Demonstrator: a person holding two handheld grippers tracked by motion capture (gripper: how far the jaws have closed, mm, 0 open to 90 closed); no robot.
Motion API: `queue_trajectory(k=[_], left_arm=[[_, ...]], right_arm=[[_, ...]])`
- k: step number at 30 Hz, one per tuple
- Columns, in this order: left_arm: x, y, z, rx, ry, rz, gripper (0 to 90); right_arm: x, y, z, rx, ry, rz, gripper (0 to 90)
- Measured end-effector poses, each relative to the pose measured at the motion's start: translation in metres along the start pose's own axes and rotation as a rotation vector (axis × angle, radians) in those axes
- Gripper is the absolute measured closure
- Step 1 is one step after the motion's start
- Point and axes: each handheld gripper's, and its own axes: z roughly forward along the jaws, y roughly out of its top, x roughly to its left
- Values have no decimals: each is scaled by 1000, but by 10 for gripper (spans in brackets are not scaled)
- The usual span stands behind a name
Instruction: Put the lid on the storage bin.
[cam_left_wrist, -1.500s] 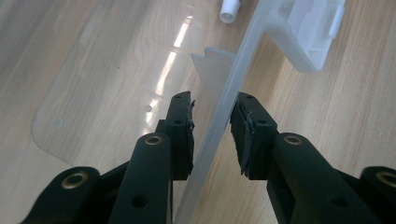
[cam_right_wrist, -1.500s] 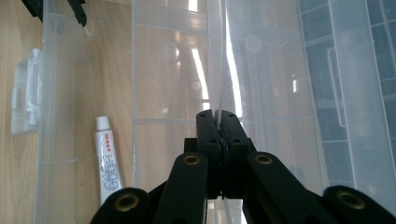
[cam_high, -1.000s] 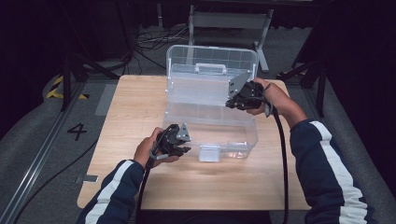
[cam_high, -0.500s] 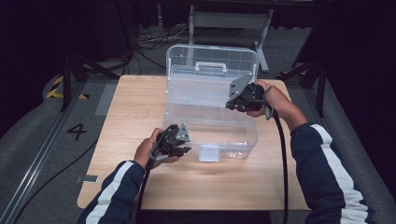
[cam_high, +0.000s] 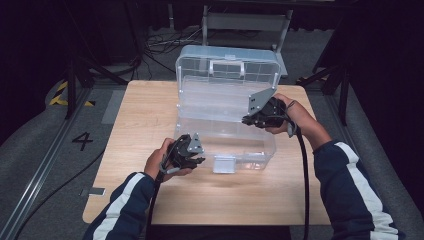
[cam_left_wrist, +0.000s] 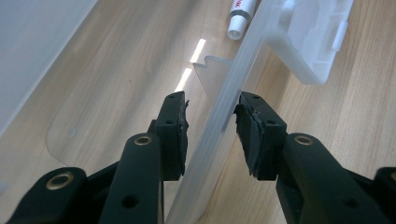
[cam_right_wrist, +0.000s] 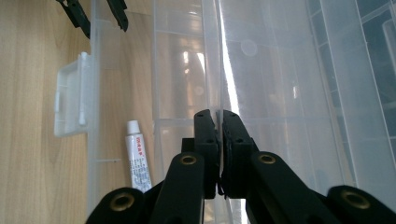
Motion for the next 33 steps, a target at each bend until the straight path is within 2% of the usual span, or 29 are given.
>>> queue_trajectory(k=[5,8,11,15,22,26,31,33], left_arm=[[-1,-2,0,-23,4,-1,630],[0,-4,-1,-56,-12,-23,629],[1,-7,-2,-81,-20,-37,633],[1,-9,-5,-96,-10,-40,643],[4,-22,-30,-173,-8,-89,608],[6,-31,-45,-205,20,-114,601],[14,-42,-62,-250,56,-171,576],[18,-46,-67,-264,79,-177,557]], right_arm=[[1,-3,0,-24,3,20,876],[3,-4,0,-23,-16,28,870],[5,-4,-1,-19,-25,63,866],[5,-7,0,-39,-25,77,863],[8,-9,0,-56,-30,87,859],[12,-10,0,-56,-43,99,855],[13,-11,0,-63,-46,119,850],[14,-12,0,-67,-48,128,847]])
